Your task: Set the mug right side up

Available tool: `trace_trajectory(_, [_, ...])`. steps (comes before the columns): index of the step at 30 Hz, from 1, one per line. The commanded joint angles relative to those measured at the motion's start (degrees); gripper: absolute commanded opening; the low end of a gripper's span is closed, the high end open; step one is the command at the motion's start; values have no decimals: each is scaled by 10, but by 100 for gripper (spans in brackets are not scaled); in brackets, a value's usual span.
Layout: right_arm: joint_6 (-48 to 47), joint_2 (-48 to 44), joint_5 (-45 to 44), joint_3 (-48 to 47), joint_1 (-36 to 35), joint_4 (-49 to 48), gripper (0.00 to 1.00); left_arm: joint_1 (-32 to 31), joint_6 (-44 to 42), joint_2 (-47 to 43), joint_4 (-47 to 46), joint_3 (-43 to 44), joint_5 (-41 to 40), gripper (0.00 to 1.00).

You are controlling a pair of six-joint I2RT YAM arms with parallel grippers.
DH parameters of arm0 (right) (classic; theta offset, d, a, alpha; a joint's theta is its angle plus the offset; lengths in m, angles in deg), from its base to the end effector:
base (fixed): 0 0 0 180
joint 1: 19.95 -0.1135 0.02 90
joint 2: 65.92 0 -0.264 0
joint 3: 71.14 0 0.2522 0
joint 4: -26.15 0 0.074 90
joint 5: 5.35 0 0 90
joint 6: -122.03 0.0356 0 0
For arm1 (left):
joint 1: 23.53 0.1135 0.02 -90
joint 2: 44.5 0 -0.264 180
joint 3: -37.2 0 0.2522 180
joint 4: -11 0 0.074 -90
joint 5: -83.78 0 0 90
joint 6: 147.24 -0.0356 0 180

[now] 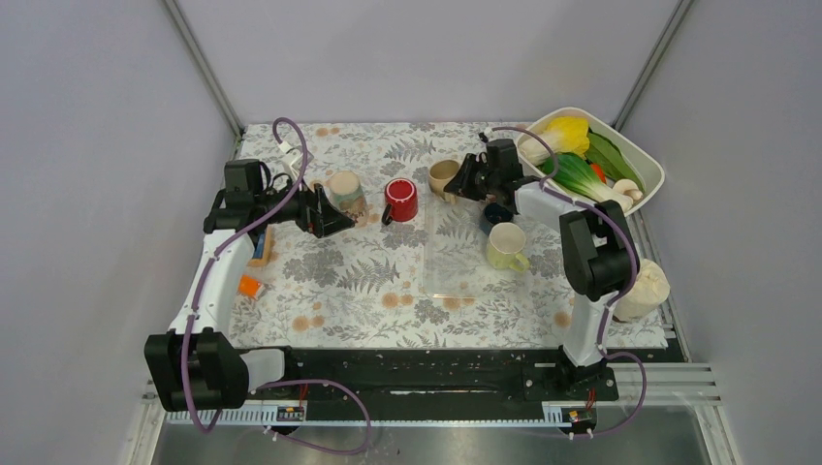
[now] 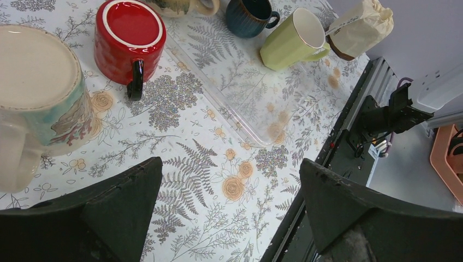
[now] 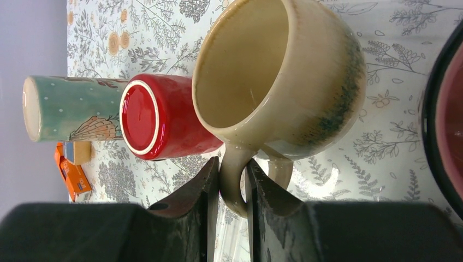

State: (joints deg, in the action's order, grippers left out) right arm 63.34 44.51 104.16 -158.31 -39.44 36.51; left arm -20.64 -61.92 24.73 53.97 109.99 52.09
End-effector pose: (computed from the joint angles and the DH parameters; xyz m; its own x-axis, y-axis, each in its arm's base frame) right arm 0.4046 0.1558 0.2017 -0.7456 0.2557 -0.6154 -0.2214 0.7759 0.5907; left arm 0.2509 -0.0177 0.3172 -0.5805 0.0136 -0.8141 0.6797 0.5586 -0.4754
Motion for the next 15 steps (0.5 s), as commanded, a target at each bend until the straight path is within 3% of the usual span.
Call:
trace_trajectory(1, [-5,-8,3,-41,1,-48,21,2,-12,-9,-17,-3,23,99])
trace_trajectory(10, [-1,-24,-4,-23,0,-31,45,2,-12,-14,-17,-3,28,99])
trace_trajectory(15, [-22,-48,-25,-16,0,0,51,2,-11,-16,-17,-4,32,99])
